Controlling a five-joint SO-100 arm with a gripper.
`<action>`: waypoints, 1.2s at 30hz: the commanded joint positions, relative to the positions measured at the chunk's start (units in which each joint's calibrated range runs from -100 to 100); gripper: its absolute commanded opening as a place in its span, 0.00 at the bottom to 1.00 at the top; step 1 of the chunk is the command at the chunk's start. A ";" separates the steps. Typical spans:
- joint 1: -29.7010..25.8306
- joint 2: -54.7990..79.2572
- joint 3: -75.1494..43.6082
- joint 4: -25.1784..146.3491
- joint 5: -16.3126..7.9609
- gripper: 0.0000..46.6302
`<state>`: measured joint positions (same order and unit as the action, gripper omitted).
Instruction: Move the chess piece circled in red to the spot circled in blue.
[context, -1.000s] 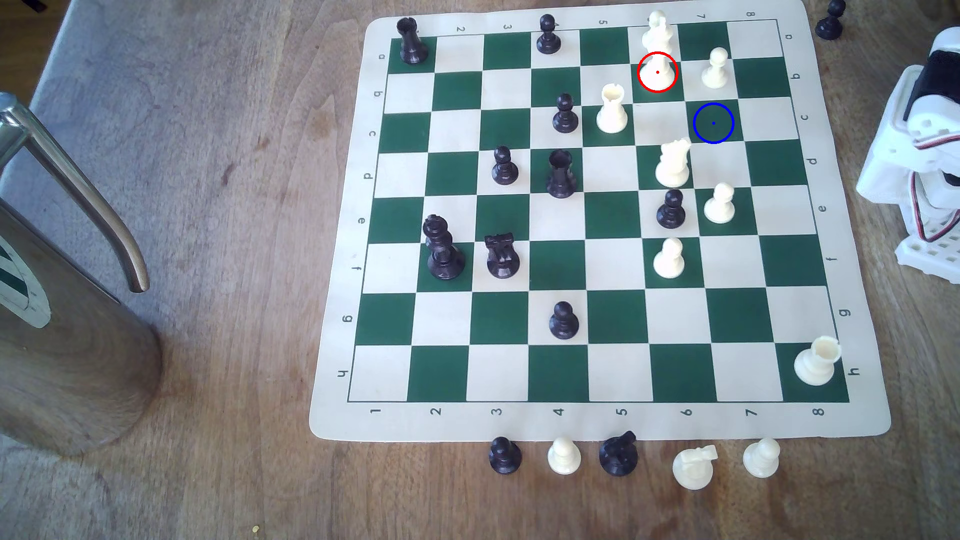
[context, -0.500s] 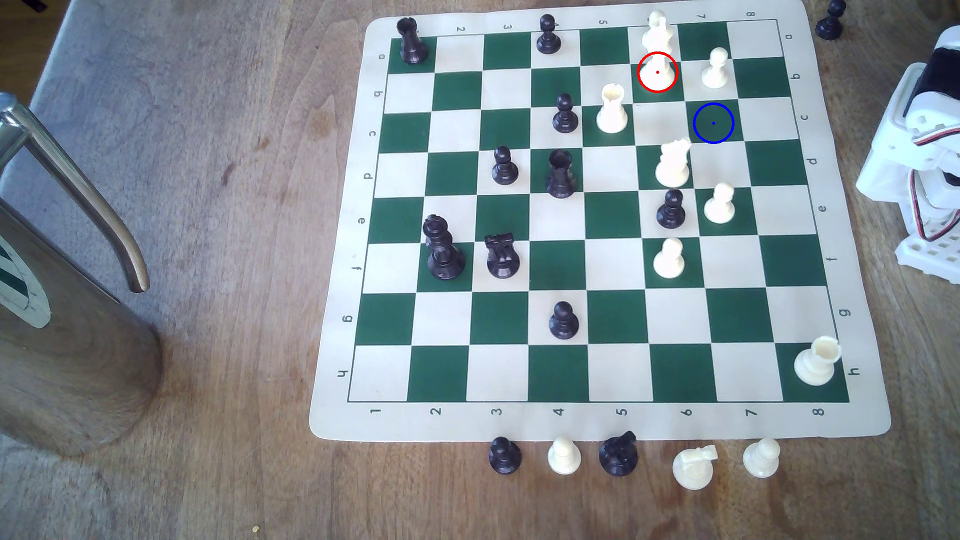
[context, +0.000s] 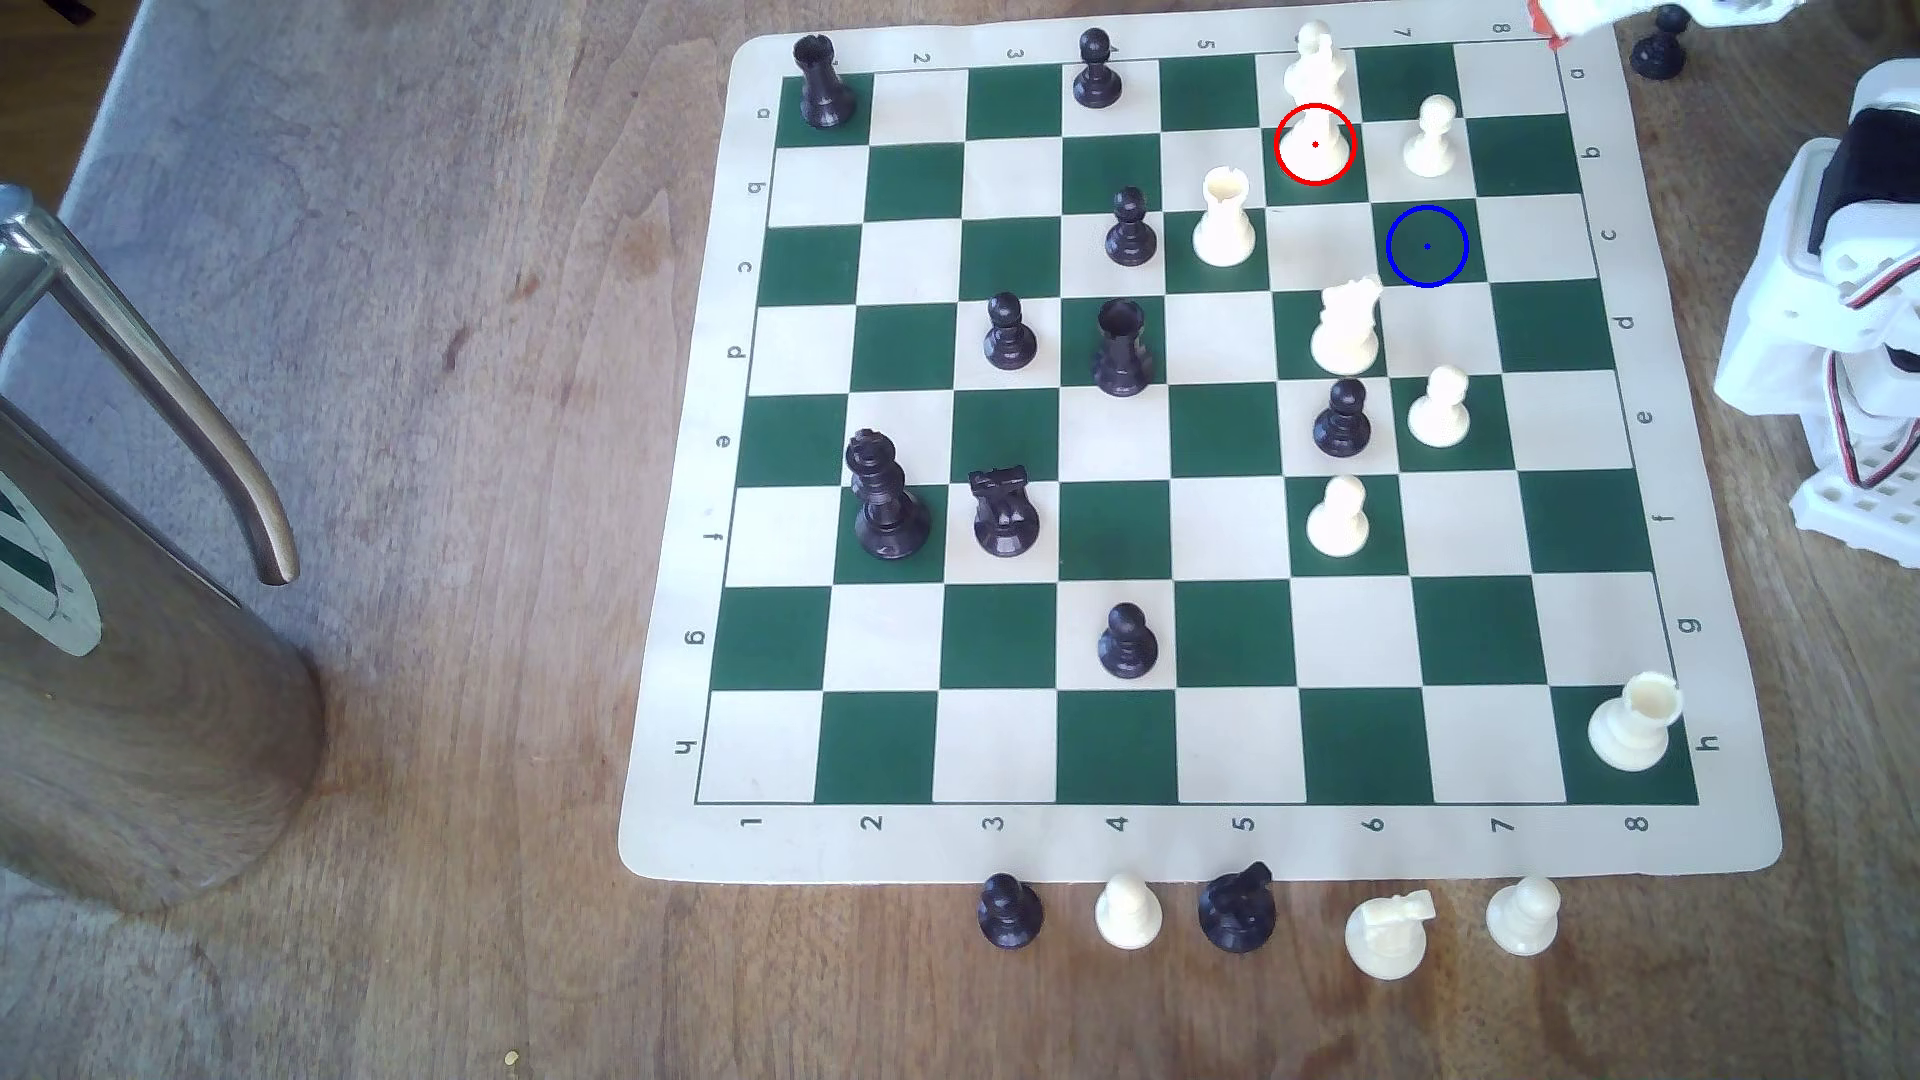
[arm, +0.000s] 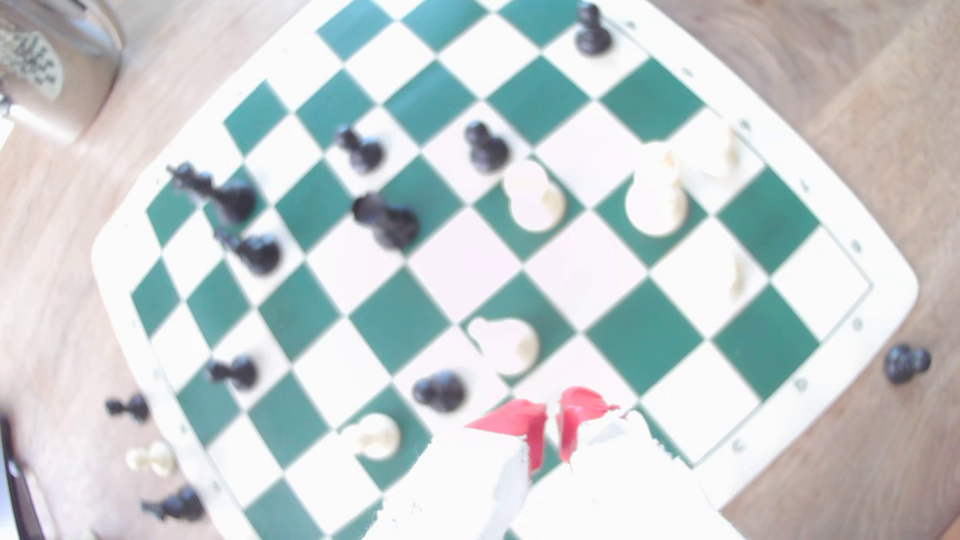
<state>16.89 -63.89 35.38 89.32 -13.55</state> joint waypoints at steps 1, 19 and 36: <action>0.59 2.09 -3.20 0.36 -0.15 0.04; 6.69 15.93 -1.29 -7.50 3.13 0.43; 10.76 40.20 -7.37 -20.04 3.71 0.41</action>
<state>26.77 -26.52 33.21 71.39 -9.84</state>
